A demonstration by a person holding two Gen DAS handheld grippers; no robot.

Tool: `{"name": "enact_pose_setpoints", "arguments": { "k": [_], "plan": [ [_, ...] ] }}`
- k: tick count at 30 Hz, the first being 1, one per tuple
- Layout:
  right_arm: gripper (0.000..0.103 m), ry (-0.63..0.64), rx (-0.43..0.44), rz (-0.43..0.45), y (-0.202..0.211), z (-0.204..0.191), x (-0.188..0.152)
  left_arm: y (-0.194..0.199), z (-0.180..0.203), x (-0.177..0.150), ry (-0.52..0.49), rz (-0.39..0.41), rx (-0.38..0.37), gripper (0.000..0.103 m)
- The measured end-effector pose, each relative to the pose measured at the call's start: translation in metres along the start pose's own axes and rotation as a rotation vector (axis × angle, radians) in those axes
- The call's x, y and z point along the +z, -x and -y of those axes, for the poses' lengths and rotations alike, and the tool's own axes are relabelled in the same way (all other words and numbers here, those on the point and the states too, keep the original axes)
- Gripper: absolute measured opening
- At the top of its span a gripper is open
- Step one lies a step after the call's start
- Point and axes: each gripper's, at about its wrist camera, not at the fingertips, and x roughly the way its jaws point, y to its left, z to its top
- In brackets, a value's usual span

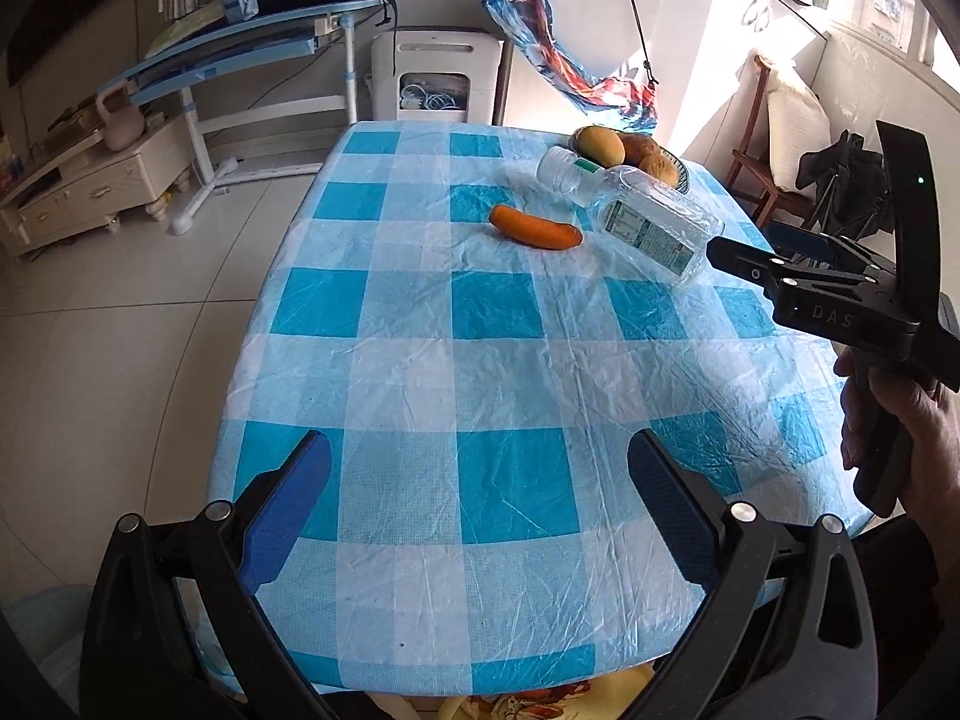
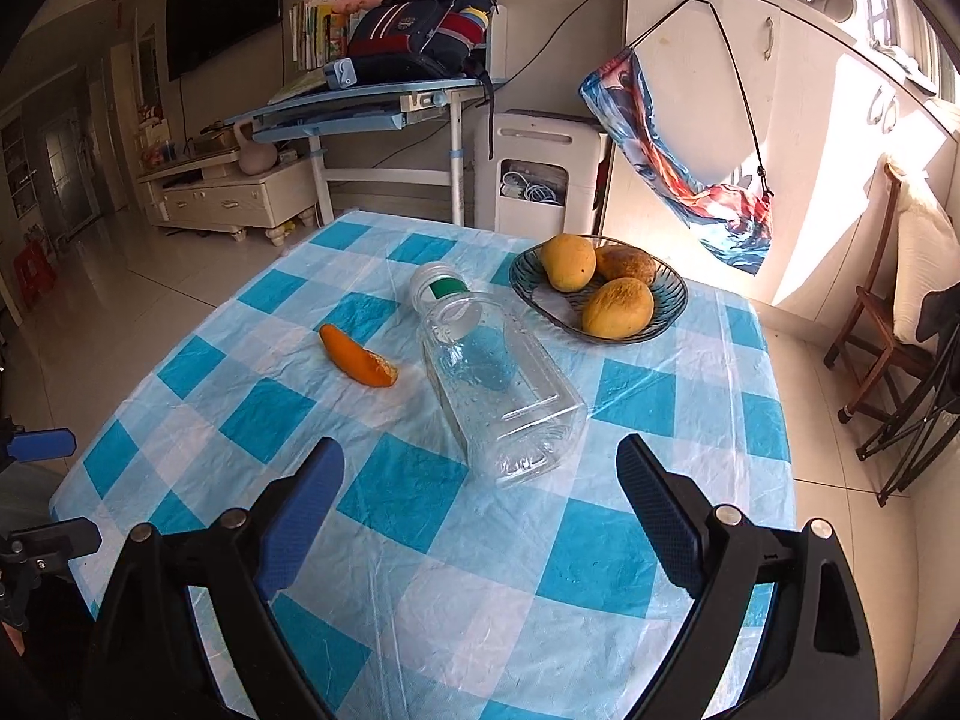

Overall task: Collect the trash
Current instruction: 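Move both tools up over the table toward the carrot and water bottle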

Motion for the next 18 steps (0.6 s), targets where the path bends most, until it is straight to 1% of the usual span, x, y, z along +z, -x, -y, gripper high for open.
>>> {"name": "enact_pose_setpoints", "arguments": {
  "k": [6,10,12,14,18],
  "plan": [
    [0.088,-0.001,0.012,-0.014,-0.023,0.008,0.009,-0.012,0.010,0.011,-0.062,0.003,0.023,0.096],
    [0.088,0.001,0.026,-0.027,-0.035,0.010,0.012,-0.016,0.017,0.018,-0.123,0.009,0.010,0.096],
    [0.088,0.008,0.035,-0.033,-0.040,0.009,0.015,-0.017,0.020,0.024,-0.175,0.019,0.001,0.096],
    [0.089,0.015,0.042,-0.034,-0.043,0.008,0.017,-0.021,0.022,0.032,-0.238,0.013,-0.039,0.096],
    [0.088,0.021,0.064,-0.045,-0.052,0.007,0.024,-0.031,0.032,0.051,-0.403,0.049,-0.079,0.096]
  ]
}}
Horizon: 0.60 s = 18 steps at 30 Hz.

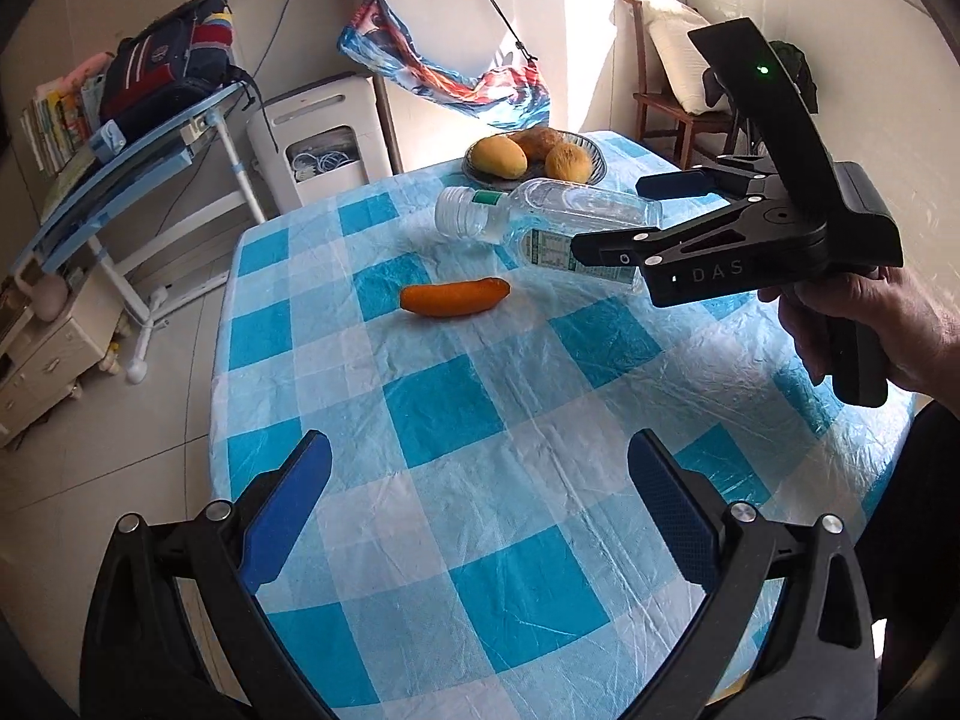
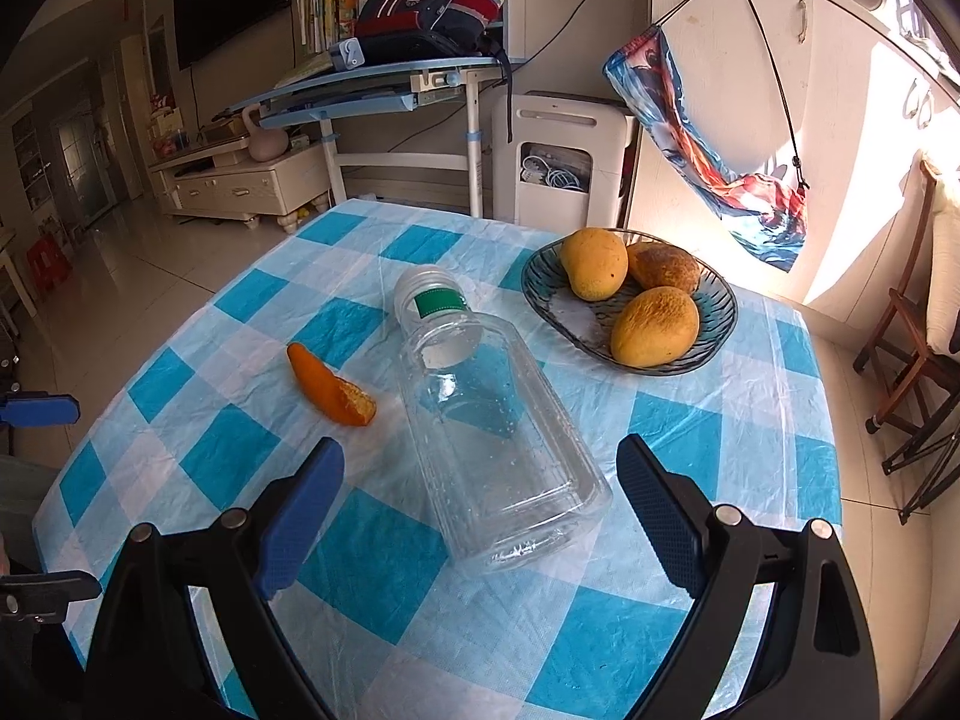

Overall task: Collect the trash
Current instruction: 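Move both tools up over the table toward the carrot and water bottle, then grasp the clear water bottle with the right tool while the left grasps the orange carrot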

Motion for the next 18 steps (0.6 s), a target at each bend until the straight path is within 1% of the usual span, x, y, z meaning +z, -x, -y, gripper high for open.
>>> {"name": "enact_pose_setpoints", "arguments": {
  "k": [4,7,9,10,13,15,16,17,18],
  "plan": [
    [0.089,0.022,0.007,-0.022,-0.011,-0.003,0.004,-0.025,0.007,0.023,-0.180,0.002,-0.011,0.096],
    [0.088,0.024,0.016,-0.030,-0.016,-0.002,0.007,-0.045,0.013,0.040,-0.321,-0.003,0.010,0.096],
    [0.085,0.022,0.018,-0.038,-0.019,0.000,0.009,-0.059,0.014,0.051,-0.381,-0.013,0.020,0.095],
    [0.084,0.019,0.023,-0.044,-0.021,0.002,0.009,-0.065,0.013,0.056,-0.397,-0.018,0.014,0.095],
    [0.079,0.007,0.039,-0.079,-0.031,0.005,0.011,-0.085,0.008,0.068,-0.421,-0.035,-0.018,0.087],
    [0.072,0.010,0.043,-0.101,-0.036,0.007,0.011,-0.099,0.005,0.073,-0.431,-0.060,-0.052,0.078],
    [0.069,0.010,0.044,-0.110,-0.038,0.007,0.010,-0.105,0.004,0.074,-0.431,-0.071,-0.074,0.076],
    [0.065,0.004,0.056,-0.120,-0.040,0.009,0.010,-0.111,0.002,0.076,-0.427,-0.084,-0.093,0.072],
    [0.059,-0.005,0.062,-0.129,-0.040,0.011,0.010,-0.116,0.001,0.077,-0.419,-0.096,-0.111,0.065]
  ]
}}
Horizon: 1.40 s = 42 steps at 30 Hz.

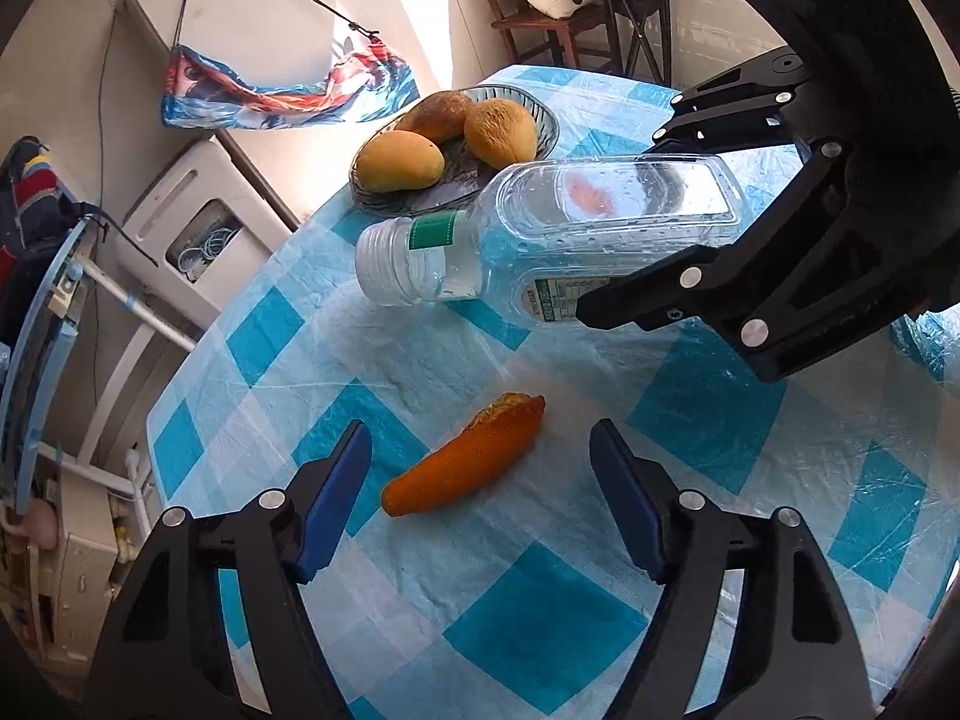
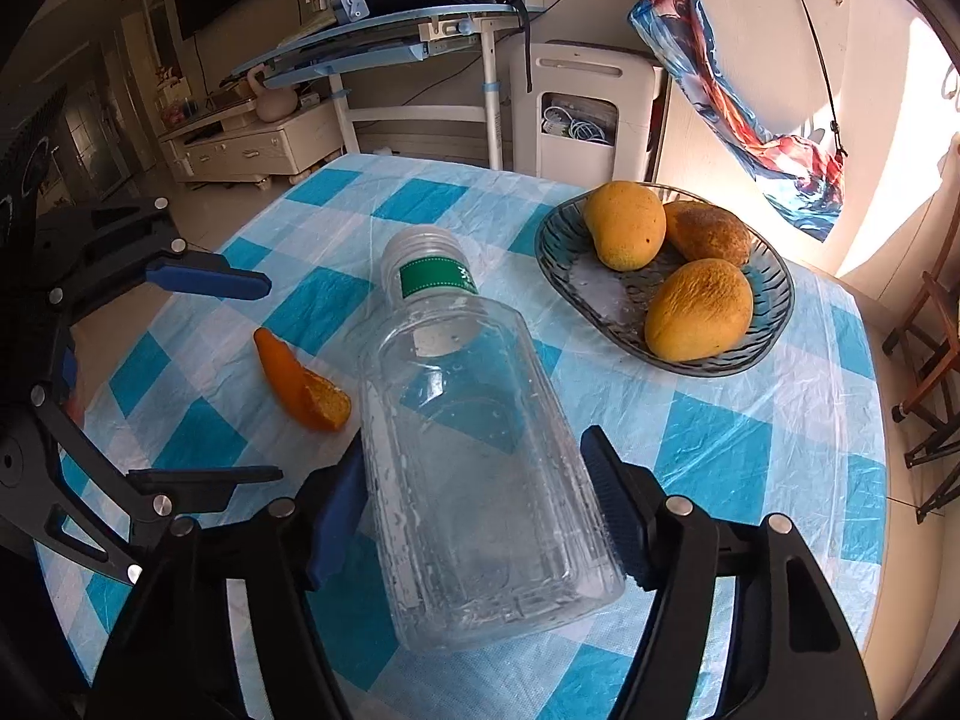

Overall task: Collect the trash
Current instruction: 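Grasp the clear water bottle with the right tool while the left grasps the orange carrot, then carry bottle and carrot down to the yellow basin and open the right tool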

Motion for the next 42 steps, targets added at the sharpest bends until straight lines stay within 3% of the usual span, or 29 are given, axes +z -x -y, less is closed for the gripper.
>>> {"name": "enact_pose_setpoints", "arguments": {
  "k": [4,8,15,18,26,30,42],
  "plan": [
    [0.056,-0.046,0.000,-0.026,0.005,0.010,-0.001,-0.011,-0.003,-0.001,0.072,-0.034,-0.065,0.043],
    [0.056,-0.078,0.037,-0.057,0.007,0.016,-0.003,-0.008,0.001,-0.004,0.135,-0.063,-0.081,0.019],
    [0.056,-0.043,0.012,-0.068,-0.001,0.006,-0.005,-0.002,-0.004,-0.013,0.249,-0.116,-0.113,0.016],
    [0.055,-0.042,0.033,-0.071,0.000,0.004,-0.007,0.005,-0.008,-0.028,0.324,-0.105,-0.078,0.015],
    [0.055,-0.053,0.118,-0.032,0.020,-0.022,-0.013,0.070,-0.009,-0.089,0.605,0.004,0.020,0.014],
    [0.055,-0.071,0.158,0.013,0.041,-0.039,-0.019,0.113,0.004,-0.110,0.687,0.083,0.069,0.015],
    [0.055,-0.060,0.200,0.105,0.091,-0.090,-0.076,0.173,0.073,-0.150,0.771,0.196,0.114,0.015]
  ]
}}
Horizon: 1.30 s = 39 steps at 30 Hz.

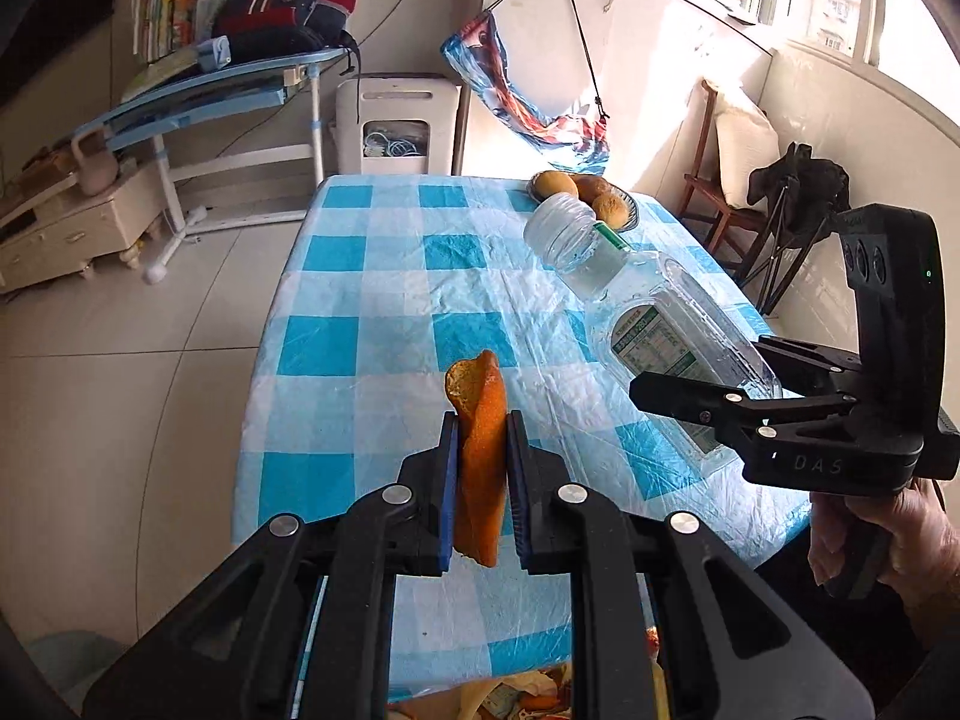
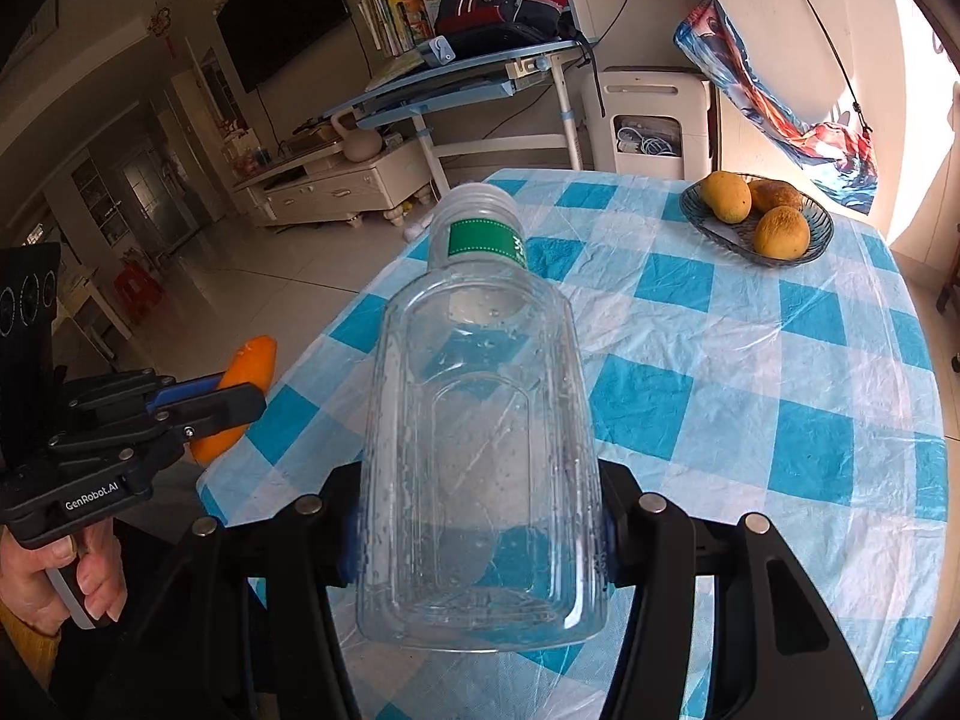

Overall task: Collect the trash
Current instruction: 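Carry bottle and carrot down to the yellow basin and open the right tool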

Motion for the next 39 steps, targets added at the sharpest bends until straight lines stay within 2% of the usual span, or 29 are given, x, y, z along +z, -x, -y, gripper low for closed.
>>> {"name": "enact_pose_setpoints", "arguments": {
  "k": [4,15,21,26,32,39],
  "plan": [
    [0.055,-0.011,0.012,0.016,0.010,-0.011,-0.019,0.012,0.006,-0.015,0.020,0.014,-0.005,0.015],
    [0.055,-0.037,0.037,-0.012,0.026,-0.033,-0.062,0.031,0.011,-0.049,0.051,0.019,-0.010,0.015],
    [0.055,-0.020,0.068,-0.065,0.038,-0.056,-0.093,0.040,0.008,-0.059,0.066,0.030,-0.009,0.015],
    [0.055,0.037,0.101,-0.171,0.038,-0.084,-0.128,0.045,0.005,-0.065,0.072,0.036,-0.011,0.015],
    [0.055,0.157,0.086,-0.337,0.023,-0.117,-0.169,0.053,0.007,-0.075,0.068,0.035,-0.021,0.015],
    [0.056,0.215,0.051,-0.501,-0.002,-0.124,-0.194,0.065,0.016,-0.093,0.071,0.041,-0.039,0.015]
  ]
}}
